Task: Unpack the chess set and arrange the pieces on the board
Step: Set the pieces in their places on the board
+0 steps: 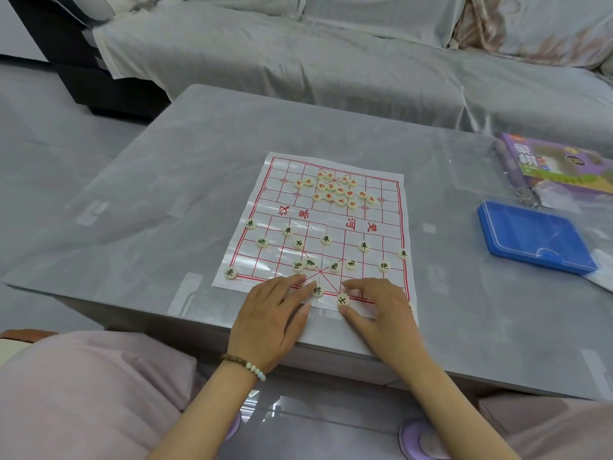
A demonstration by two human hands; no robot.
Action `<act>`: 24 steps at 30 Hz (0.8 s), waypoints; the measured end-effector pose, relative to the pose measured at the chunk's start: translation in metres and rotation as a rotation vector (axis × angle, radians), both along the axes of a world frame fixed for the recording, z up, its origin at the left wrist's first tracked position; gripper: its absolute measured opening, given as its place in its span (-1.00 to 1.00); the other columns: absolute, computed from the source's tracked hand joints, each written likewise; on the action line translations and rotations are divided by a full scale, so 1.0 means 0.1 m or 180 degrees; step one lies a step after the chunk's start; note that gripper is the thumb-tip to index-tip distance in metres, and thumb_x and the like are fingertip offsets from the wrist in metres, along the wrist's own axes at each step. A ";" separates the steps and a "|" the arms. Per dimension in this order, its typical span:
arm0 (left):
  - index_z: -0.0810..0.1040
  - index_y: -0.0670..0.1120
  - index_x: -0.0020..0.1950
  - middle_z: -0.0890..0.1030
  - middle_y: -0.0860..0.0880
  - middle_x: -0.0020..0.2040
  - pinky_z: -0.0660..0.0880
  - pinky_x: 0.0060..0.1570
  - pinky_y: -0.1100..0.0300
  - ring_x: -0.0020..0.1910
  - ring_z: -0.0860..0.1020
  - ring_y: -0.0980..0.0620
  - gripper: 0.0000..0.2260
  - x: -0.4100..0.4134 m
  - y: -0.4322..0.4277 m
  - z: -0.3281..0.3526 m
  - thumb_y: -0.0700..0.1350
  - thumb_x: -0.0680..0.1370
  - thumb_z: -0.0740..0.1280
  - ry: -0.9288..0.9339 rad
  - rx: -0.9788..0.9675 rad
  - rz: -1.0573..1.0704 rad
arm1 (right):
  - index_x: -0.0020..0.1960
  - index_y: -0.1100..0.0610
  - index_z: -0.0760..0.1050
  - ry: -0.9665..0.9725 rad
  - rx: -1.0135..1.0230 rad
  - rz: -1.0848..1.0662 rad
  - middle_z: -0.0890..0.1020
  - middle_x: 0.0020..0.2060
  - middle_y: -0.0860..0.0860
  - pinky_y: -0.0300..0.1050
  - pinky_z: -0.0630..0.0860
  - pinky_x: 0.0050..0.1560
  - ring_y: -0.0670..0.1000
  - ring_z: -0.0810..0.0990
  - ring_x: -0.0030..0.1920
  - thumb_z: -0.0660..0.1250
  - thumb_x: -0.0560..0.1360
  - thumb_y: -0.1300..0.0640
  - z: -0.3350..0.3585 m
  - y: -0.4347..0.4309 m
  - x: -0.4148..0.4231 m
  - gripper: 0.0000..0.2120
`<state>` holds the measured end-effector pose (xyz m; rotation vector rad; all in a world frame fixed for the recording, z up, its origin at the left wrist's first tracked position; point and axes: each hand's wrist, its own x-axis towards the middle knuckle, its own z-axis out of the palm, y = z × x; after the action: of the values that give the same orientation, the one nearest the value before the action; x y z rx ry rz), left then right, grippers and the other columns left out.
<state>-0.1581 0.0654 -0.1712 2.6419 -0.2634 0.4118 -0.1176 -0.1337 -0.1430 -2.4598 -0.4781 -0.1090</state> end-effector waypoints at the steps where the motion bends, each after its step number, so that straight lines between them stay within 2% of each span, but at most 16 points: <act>1: 0.47 0.05 0.28 0.53 0.04 0.23 0.37 0.19 0.16 0.18 0.42 0.08 -0.59 0.00 -0.01 0.00 0.10 0.63 -0.07 -0.0007 0.0032 0.0012 | 0.06 -0.02 0.58 -0.0092 -0.0070 -0.0078 0.59 -0.06 -0.17 -0.27 0.33 0.09 -0.18 0.46 -0.04 0.49 0.36 -0.01 -0.02 0.00 0.00 -0.71; 3: 0.48 0.05 0.27 0.54 0.04 0.22 0.39 0.16 0.15 0.18 0.43 0.08 -0.59 0.00 -0.01 0.01 0.11 0.63 -0.07 -0.0019 0.0058 0.0036 | -0.02 0.00 0.58 -0.0237 -0.0235 -0.0196 0.58 -0.11 -0.14 -0.22 0.33 0.01 -0.14 0.48 -0.09 0.49 0.34 -0.06 -0.06 0.02 -0.01 -0.73; 6: 0.48 0.06 0.26 0.54 0.05 0.21 0.39 0.15 0.15 0.17 0.43 0.08 -0.59 0.00 -0.01 0.00 0.11 0.63 -0.07 -0.0017 0.0104 0.0065 | -0.07 0.01 0.59 -0.0338 -0.0333 -0.0260 0.56 -0.15 -0.12 -0.21 0.30 -0.03 -0.06 0.51 -0.11 0.47 0.38 -0.04 -0.11 0.04 0.01 -0.81; 12: 0.48 0.07 0.27 0.54 0.05 0.21 0.42 0.14 0.11 0.17 0.44 0.06 -0.59 0.01 0.00 -0.03 0.11 0.63 -0.08 -0.0023 0.0134 0.0079 | 0.01 0.02 0.63 -0.0253 -0.0243 -0.0202 0.56 -0.13 -0.09 -0.18 0.28 0.02 -0.02 0.53 -0.06 0.44 0.42 0.02 -0.11 0.07 0.03 -0.82; 24: 0.49 0.06 0.26 0.54 0.05 0.21 0.41 0.13 0.14 0.17 0.44 0.08 -0.59 0.01 -0.01 -0.01 0.11 0.63 -0.07 -0.0037 0.0064 0.0051 | 0.05 0.01 0.63 -0.0039 -0.0212 -0.0141 0.56 -0.08 -0.08 -0.18 0.25 0.06 -0.04 0.50 -0.01 0.41 0.45 0.03 -0.06 0.07 0.05 -0.81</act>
<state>-0.1573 0.0643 -0.1723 2.6636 -0.2515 0.4318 -0.1131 -0.1268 -0.1486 -2.5371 -0.4391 -0.1285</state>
